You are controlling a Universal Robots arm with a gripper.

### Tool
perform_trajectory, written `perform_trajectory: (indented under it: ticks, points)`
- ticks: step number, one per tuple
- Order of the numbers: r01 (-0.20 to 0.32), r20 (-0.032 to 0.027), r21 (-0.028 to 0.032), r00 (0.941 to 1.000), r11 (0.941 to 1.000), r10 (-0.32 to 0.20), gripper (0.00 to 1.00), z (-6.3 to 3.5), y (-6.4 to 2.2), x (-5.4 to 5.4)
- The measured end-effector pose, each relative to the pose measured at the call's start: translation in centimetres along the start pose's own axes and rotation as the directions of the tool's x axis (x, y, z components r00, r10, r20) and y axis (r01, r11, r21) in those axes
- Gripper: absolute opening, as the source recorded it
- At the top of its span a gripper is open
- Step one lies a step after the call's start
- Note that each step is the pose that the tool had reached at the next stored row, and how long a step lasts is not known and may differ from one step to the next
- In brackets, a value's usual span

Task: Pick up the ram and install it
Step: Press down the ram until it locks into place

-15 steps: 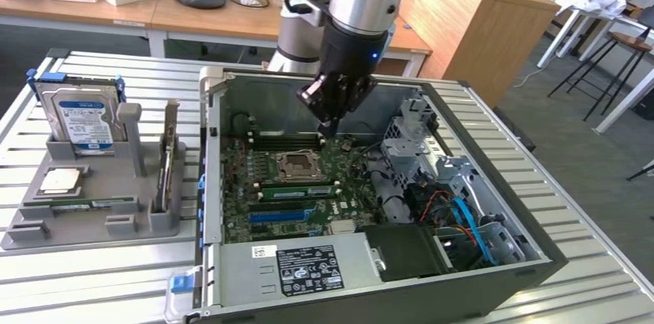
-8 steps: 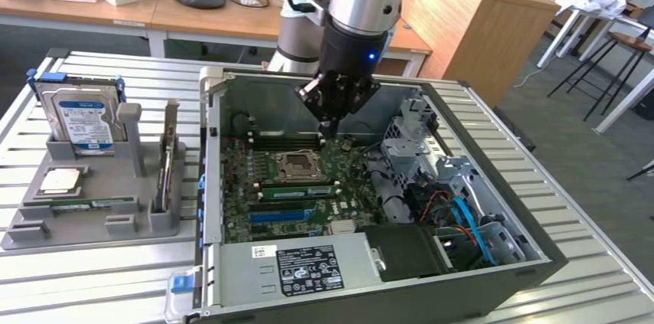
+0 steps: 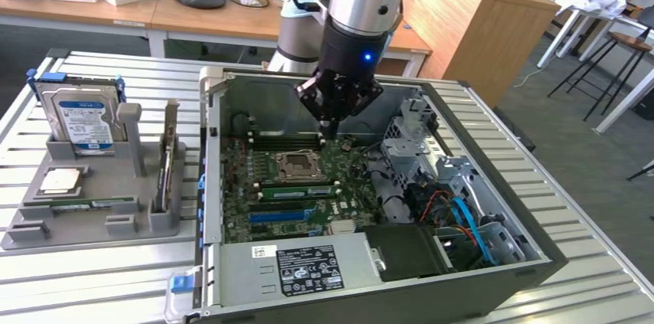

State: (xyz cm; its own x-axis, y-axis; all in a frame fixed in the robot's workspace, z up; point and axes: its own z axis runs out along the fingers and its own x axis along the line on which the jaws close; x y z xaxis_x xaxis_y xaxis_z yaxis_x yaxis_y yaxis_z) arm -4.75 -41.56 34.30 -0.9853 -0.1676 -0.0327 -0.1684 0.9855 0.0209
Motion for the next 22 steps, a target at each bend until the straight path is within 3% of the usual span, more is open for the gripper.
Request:
perform_trajectory:
  ticks: [6,14,22]
  points:
    - [-0.106,0.0023,0.0034,0.9943,0.9943,0.106,0.1,0.03,0.0,0.01]
    - [-0.122,0.0027,0.0038,0.9926,0.9926,0.122,0.1,0.04,0.01,0.04]
    - [-0.182,0.0042,0.0056,0.9834,0.9834,0.182,0.1,0.04,0.01,0.06]
